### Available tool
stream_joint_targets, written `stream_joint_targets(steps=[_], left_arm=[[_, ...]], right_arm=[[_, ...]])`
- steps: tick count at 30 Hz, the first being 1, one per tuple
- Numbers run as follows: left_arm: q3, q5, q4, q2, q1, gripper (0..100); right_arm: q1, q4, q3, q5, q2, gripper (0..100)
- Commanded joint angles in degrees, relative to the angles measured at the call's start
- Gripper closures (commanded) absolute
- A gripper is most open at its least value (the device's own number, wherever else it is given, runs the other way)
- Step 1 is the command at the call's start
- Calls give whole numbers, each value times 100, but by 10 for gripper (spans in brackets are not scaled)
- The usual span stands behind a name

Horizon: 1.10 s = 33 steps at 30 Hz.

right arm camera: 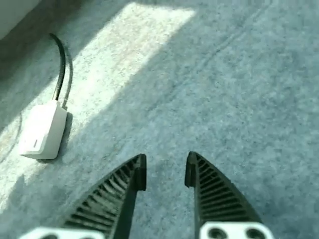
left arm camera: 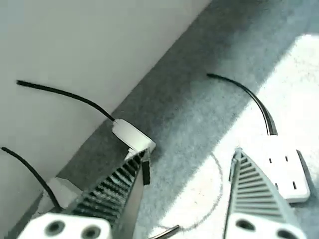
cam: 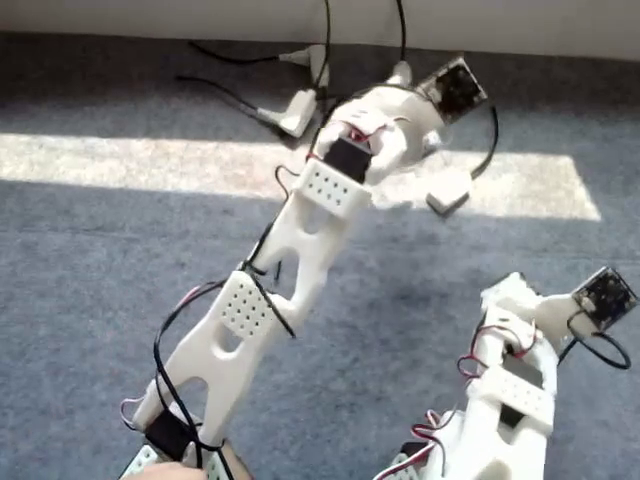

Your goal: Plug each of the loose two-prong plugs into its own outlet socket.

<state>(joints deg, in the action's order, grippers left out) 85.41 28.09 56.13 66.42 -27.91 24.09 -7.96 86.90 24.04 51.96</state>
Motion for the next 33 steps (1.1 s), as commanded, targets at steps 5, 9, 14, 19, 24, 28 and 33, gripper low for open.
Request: stream_joint_targets(steps=[5,9,14,19,24,28,33], left_arm=[[-136,0,-826,602,-31,755],[-119,0,-923,760,-31,755],[804,-18,-1108,611,-13,755],[989,-1073,-1011,593,-84,755],[998,-1600,-176,576,-136,755],[998,-2769,-105,303,22,755],[998,-3974,466,-242,602,755]], right_arm=[[549,-884,426,18,1701,860],[207,-884,848,-193,2501,860],[-233,-901,1314,-791,3433,860],[-242,-1270,1490,-791,4075,860],[-242,-1516,1508,-791,4444,860],[-242,-1516,1516,-791,4497,860],[-251,-1516,1516,-791,4497,860]])
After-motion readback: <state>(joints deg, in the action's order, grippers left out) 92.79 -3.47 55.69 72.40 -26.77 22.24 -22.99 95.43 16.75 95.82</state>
